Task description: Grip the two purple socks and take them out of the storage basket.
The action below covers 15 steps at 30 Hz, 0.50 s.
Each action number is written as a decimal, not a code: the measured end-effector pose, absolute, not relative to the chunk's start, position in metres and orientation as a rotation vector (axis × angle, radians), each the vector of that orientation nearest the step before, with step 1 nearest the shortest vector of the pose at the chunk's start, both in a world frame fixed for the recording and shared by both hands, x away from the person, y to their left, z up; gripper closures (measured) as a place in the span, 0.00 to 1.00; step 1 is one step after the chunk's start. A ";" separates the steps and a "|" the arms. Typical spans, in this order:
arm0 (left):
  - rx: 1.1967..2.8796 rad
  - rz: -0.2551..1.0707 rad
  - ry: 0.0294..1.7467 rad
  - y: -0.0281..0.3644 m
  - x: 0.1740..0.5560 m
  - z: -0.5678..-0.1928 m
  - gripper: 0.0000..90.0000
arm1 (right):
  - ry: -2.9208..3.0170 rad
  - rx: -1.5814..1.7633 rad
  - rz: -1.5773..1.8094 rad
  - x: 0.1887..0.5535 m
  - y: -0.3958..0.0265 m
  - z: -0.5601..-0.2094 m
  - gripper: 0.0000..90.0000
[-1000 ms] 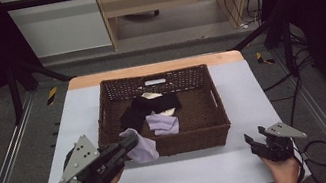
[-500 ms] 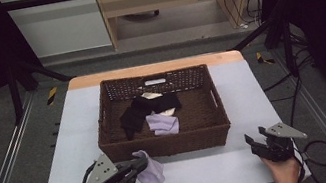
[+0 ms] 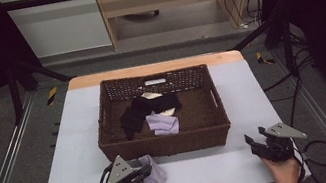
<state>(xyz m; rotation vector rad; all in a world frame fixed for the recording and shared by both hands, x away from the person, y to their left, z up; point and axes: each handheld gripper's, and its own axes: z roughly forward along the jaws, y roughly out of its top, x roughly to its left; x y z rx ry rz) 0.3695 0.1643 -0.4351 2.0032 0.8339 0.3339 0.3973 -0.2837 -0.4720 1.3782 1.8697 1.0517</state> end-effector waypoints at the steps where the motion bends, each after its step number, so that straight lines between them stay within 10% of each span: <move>1: 2.011 0.329 0.835 0.164 0.370 -0.437 0.97 | 1.871 1.376 1.048 0.398 -0.284 -0.473 0.44; 15: 2.024 0.369 0.894 0.168 0.373 -0.436 0.68 | 1.877 1.389 1.047 0.398 -0.283 -0.473 0.43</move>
